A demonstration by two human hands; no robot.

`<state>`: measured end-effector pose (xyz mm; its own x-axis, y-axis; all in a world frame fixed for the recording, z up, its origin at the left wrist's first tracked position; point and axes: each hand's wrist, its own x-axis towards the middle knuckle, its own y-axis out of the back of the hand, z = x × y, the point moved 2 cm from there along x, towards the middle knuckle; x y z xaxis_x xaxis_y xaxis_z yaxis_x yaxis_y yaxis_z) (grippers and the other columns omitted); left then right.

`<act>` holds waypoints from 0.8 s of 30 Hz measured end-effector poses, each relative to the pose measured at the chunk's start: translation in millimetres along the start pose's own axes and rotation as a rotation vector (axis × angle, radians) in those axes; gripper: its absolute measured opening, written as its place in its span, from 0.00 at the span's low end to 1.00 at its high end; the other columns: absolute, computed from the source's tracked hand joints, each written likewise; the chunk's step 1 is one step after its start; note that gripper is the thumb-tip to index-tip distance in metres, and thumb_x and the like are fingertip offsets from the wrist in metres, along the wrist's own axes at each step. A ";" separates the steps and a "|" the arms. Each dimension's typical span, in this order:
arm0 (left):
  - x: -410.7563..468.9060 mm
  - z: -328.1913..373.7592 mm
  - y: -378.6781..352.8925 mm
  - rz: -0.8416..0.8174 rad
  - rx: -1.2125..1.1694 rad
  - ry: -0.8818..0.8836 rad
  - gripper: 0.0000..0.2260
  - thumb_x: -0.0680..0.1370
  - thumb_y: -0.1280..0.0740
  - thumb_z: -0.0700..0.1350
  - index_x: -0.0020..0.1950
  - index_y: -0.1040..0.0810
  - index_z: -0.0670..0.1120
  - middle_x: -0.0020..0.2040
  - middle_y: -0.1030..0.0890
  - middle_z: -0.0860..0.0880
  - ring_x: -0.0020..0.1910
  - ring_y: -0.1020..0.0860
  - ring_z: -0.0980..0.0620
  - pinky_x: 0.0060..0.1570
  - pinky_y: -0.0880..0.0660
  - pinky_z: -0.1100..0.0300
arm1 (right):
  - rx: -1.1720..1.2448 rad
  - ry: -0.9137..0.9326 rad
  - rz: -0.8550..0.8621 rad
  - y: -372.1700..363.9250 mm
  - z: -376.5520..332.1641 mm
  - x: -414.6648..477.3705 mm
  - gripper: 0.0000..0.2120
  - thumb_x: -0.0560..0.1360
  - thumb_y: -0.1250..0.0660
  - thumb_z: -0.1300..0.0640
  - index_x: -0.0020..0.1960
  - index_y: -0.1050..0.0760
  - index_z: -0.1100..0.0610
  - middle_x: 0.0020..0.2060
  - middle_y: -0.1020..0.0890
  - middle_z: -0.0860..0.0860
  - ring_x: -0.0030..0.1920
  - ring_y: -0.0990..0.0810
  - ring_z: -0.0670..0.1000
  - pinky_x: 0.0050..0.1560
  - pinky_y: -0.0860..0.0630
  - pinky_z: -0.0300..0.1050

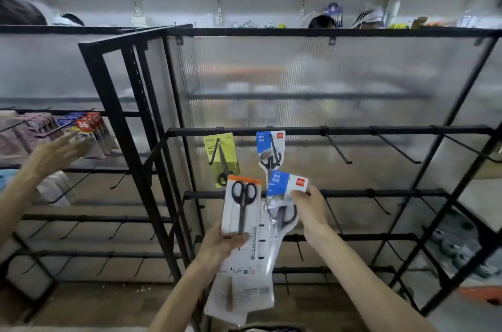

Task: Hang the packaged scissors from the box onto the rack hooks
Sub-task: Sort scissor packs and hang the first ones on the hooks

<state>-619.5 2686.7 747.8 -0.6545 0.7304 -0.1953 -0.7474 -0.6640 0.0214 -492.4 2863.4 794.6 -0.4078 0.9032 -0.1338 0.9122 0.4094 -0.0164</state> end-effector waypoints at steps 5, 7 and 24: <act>0.3 6.1 8.3 0.105 -0.185 0.013 0.19 0.73 0.25 0.31 0.62 0.23 0.42 0.45 0.12 0.45 0.40 0.13 0.47 0.33 0.19 0.60 | -0.113 0.158 -0.114 9.0 -13.1 -7.2 0.04 0.80 0.33 0.57 0.52 0.21 0.55 0.47 0.15 0.54 0.48 0.15 0.52 0.46 0.20 0.46; 1.4 7.6 7.0 0.126 -0.224 0.010 0.19 0.73 0.25 0.31 0.62 0.23 0.41 0.47 0.12 0.44 0.42 0.13 0.45 0.34 0.18 0.58 | -0.092 0.209 -0.081 8.0 -22.8 -8.3 0.02 0.80 0.33 0.55 0.52 0.22 0.52 0.47 0.15 0.51 0.47 0.15 0.50 0.42 0.21 0.42; 24.2 11.9 -1.7 0.165 -0.252 -0.060 0.19 0.72 0.23 0.34 0.61 0.22 0.39 0.50 0.13 0.40 0.47 0.14 0.39 0.44 0.17 0.45 | -0.268 0.333 -0.004 -20.9 -45.3 25.9 0.06 0.81 0.34 0.57 0.45 0.25 0.50 0.42 0.18 0.49 0.46 0.18 0.51 0.46 0.20 0.48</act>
<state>-635.5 2707.3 754.7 -0.7761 0.6122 -0.1511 -0.5833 -0.7880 -0.1971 -523.8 2884.1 836.3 -0.4422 0.8758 0.1934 0.8857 0.3924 0.2482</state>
